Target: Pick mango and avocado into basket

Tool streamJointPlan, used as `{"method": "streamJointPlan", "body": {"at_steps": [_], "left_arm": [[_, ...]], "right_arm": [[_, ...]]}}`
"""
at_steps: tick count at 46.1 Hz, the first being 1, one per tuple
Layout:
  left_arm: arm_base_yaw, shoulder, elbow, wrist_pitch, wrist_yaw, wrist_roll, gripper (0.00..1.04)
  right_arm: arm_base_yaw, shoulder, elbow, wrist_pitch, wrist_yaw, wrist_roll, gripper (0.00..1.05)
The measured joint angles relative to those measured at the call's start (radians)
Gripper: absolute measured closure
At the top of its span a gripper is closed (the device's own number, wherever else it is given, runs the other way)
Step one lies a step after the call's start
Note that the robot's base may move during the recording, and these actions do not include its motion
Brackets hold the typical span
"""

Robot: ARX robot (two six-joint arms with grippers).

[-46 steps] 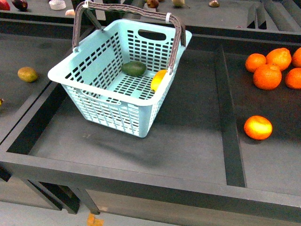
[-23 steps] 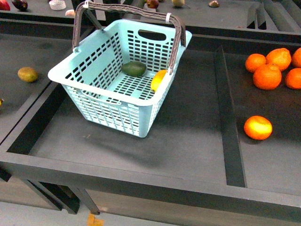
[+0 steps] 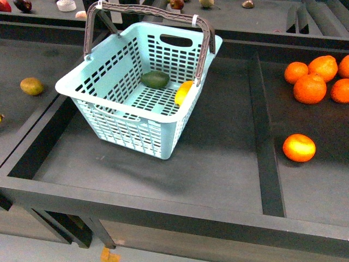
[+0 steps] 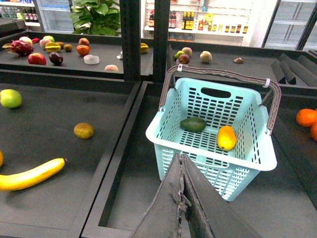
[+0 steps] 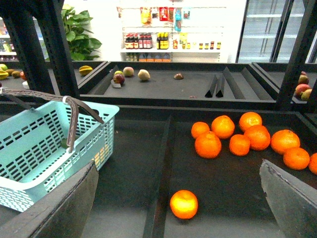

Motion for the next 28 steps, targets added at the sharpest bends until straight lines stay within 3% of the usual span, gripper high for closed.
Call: {"method": "streamJointPlan", "body": {"at_steps": [4, 28], "left_arm": [[0.0, -0.08, 0.0, -0.057, 0.0, 0.0, 1.02], [0.0, -0.083, 0.0, -0.06, 0.0, 0.0, 1.02]], "right_arm": [[0.0, 0.0, 0.0, 0.0, 0.0, 0.0, 0.08], [0.0, 0.0, 0.0, 0.0, 0.0, 0.0, 0.08]]}}
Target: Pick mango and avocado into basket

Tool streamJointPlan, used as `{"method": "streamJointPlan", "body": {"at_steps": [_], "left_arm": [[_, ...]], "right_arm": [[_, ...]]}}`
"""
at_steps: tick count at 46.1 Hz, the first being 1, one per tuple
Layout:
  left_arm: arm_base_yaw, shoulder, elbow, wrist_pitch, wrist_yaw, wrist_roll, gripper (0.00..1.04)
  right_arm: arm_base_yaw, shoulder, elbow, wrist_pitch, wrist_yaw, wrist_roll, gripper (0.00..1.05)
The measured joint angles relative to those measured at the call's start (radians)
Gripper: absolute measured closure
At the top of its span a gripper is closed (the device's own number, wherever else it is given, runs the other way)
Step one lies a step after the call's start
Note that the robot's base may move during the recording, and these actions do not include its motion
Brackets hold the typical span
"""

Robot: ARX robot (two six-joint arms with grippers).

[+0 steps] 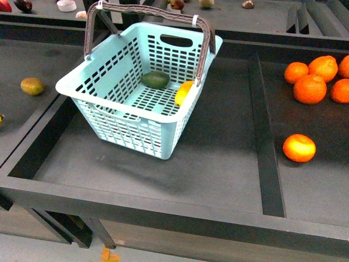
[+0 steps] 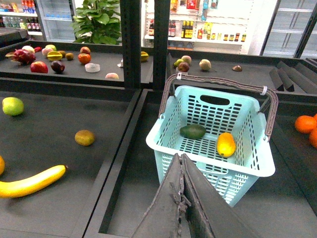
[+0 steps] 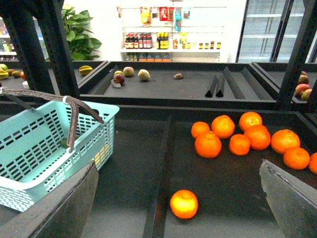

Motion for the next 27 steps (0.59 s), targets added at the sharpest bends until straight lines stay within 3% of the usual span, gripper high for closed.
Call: {"method": "streamJointPlan", "body": {"at_steps": [7, 25, 27], "left_arm": [[0.0, 0.0, 0.0, 0.0, 0.0, 0.0, 0.99], [0.0, 0.0, 0.0, 0.0, 0.0, 0.0, 0.07], [0.0, 0.0, 0.0, 0.0, 0.0, 0.002, 0.07]], "right_arm": [[0.0, 0.0, 0.0, 0.0, 0.0, 0.0, 0.08], [0.0, 0.0, 0.0, 0.0, 0.0, 0.0, 0.08], [0.0, 0.0, 0.0, 0.0, 0.0, 0.0, 0.08]]}}
